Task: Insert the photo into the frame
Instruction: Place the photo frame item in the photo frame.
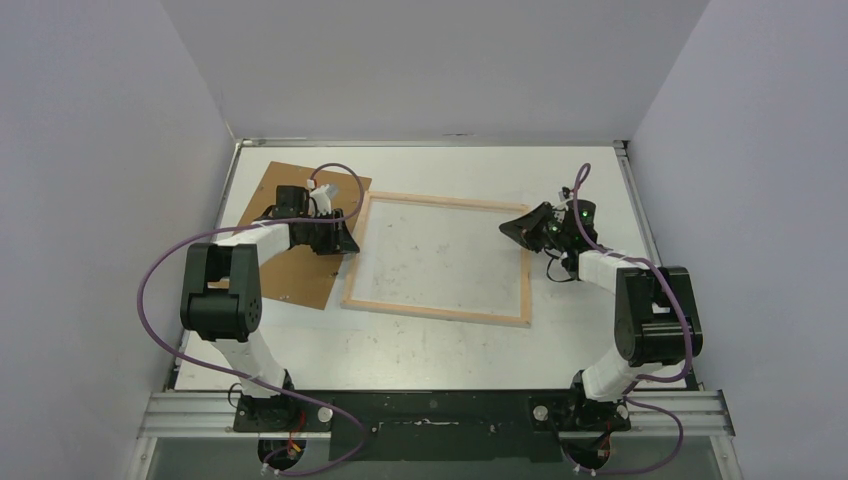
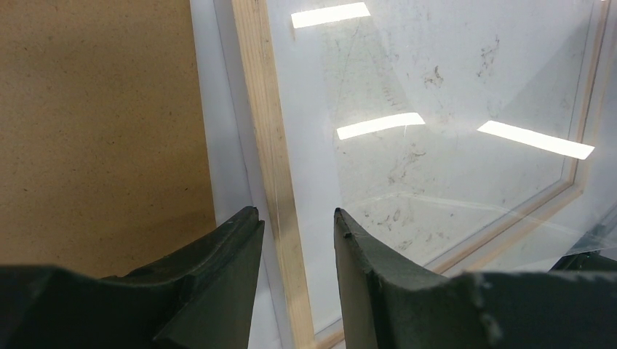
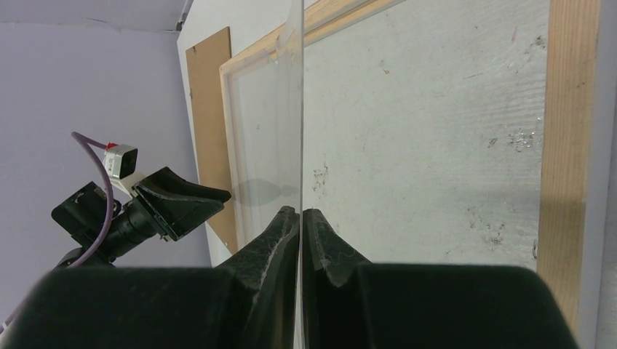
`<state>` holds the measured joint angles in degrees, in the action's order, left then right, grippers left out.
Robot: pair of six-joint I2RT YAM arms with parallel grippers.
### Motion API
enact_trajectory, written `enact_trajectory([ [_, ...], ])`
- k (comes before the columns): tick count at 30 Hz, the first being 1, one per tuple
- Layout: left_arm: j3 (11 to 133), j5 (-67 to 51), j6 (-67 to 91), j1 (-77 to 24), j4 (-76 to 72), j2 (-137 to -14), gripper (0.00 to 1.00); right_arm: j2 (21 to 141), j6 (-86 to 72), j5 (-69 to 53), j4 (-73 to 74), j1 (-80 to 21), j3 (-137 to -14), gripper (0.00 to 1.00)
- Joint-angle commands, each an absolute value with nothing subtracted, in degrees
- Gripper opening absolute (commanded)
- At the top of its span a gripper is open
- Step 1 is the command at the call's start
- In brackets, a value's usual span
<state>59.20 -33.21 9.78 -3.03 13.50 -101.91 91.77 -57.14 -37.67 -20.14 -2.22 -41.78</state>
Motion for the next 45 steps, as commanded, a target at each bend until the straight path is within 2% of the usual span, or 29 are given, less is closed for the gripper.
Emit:
enact_trajectory([
  [1, 61.64, -33.22, 9.05, -3.25, 12.84, -101.8, 0.39, 91.78, -56.48, -39.63, -23.66, -1.81, -41.87, 0.05],
  [25, 61.65, -32.54, 8.62, -3.25, 12.92, -101.94, 0.38, 92.46, -51.0, -41.14, -15.37, -1.4, -45.49, 0.05],
  [45, 61.78, -32.51, 8.68, -3.16, 13.1, -101.87, 0.38, 91.9, -49.67, -42.71, -14.6, -0.63, -45.09, 0.05],
])
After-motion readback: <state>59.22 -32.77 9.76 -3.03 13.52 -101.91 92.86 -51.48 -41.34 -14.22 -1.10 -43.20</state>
